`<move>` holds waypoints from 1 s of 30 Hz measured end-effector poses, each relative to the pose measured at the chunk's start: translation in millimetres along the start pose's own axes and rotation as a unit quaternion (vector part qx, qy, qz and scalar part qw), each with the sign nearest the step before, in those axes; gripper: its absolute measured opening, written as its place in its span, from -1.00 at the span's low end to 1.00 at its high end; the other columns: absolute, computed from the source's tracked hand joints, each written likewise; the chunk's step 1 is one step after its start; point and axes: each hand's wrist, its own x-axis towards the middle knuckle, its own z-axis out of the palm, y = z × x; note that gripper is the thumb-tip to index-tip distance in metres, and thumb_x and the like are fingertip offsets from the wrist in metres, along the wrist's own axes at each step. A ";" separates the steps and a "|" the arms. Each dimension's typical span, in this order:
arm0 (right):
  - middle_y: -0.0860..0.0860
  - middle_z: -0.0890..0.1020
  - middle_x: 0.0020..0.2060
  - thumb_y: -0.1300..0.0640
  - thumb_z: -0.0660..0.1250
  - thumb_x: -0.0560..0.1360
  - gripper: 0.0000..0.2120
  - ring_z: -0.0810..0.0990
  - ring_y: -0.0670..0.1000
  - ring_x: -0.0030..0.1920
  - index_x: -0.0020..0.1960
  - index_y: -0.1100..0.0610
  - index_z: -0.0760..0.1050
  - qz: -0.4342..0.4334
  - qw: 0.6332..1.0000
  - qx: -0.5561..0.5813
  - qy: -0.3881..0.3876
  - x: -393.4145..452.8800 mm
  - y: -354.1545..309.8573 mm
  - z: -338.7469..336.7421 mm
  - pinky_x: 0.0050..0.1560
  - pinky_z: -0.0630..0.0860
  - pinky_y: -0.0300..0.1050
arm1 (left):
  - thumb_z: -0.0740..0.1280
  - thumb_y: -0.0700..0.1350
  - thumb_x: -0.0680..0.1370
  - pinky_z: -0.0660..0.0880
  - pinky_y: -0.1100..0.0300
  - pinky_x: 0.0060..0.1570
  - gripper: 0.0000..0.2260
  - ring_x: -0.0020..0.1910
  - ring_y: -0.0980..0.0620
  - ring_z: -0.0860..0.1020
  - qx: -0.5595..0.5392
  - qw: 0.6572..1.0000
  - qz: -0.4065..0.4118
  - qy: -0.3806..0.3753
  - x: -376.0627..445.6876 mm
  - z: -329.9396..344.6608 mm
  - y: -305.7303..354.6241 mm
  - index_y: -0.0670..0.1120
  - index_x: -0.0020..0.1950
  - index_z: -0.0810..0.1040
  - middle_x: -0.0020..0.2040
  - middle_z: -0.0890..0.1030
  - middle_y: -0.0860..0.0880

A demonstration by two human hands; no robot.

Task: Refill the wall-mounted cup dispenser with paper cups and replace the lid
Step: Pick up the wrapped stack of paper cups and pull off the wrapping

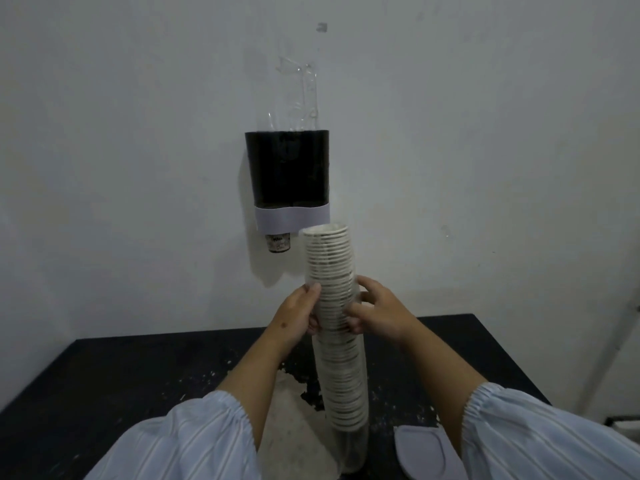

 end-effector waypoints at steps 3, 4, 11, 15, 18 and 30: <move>-0.02 0.53 0.18 0.07 0.43 0.42 -0.47 0.55 0.00 0.12 0.33 0.00 0.33 -0.049 0.996 -0.066 0.035 -0.5 6.0 6.5 0.04 0.59 -0.06 | 0.15 0.10 0.57 0.50 0.43 -0.22 -0.80 -0.12 0.35 0.57 -0.023 1.000 0.006 -0.007 -5.6 1.8 -1.3 0.15 0.15 0.44 0.01 0.57 0.17; -0.04 0.52 0.20 0.04 0.45 0.40 -0.43 0.53 -0.01 0.16 0.34 0.00 0.32 -0.061 0.995 -0.071 0.044 0.5 6.4 7.1 0.11 0.56 -0.04 | 0.16 0.10 0.56 0.48 0.40 -0.12 -0.79 0.00 0.30 0.55 -0.022 1.000 0.010 -0.008 -6.0 2.5 -0.2 0.16 0.18 0.41 0.06 0.55 0.18; -0.13 0.50 0.19 -0.03 0.45 0.38 -0.36 0.52 -0.07 0.15 0.37 -0.09 0.25 -0.105 0.991 -0.066 0.044 6.9 4.8 5.2 0.00 0.54 -0.23 | 0.22 0.09 0.54 0.45 0.44 -0.15 -0.83 0.06 0.30 0.49 -0.015 0.998 0.056 -0.001 -1.6 1.2 8.7 0.26 0.12 0.38 0.07 0.52 0.26; -0.14 0.47 0.20 -0.01 0.48 0.35 -0.33 0.49 -0.06 0.18 0.35 -0.13 0.24 -0.104 0.992 -0.050 0.049 6.5 6.9 4.9 -0.05 0.49 -0.34 | 0.31 0.12 0.47 0.49 0.48 -0.15 -0.77 0.07 0.29 0.51 -0.019 0.997 0.081 -0.004 0.4 1.9 14.6 0.27 0.11 0.40 0.09 0.54 0.22; -0.12 0.43 0.25 0.04 0.52 0.32 -0.25 0.45 -0.10 0.21 0.38 -0.10 0.19 -0.120 0.991 -0.029 0.055 9.4 1.0 8.5 -0.02 0.50 -0.33 | 0.42 0.17 0.36 0.50 0.47 -0.10 -0.47 0.10 0.30 0.49 -0.029 0.993 0.117 0.011 5.4 5.1 22.7 0.18 0.25 0.29 0.13 0.49 0.23; -0.10 0.46 0.21 0.21 0.52 0.32 -0.23 0.48 -0.24 0.19 0.37 0.02 0.14 -0.118 0.992 0.012 0.033 22.3 14.0 40.3 0.03 0.51 -0.40 | 0.44 0.20 0.31 0.45 0.42 -0.01 -0.34 0.09 0.23 0.49 -0.030 0.991 0.116 0.066 16.5 1.3 10.6 0.16 0.30 0.20 0.12 0.47 0.19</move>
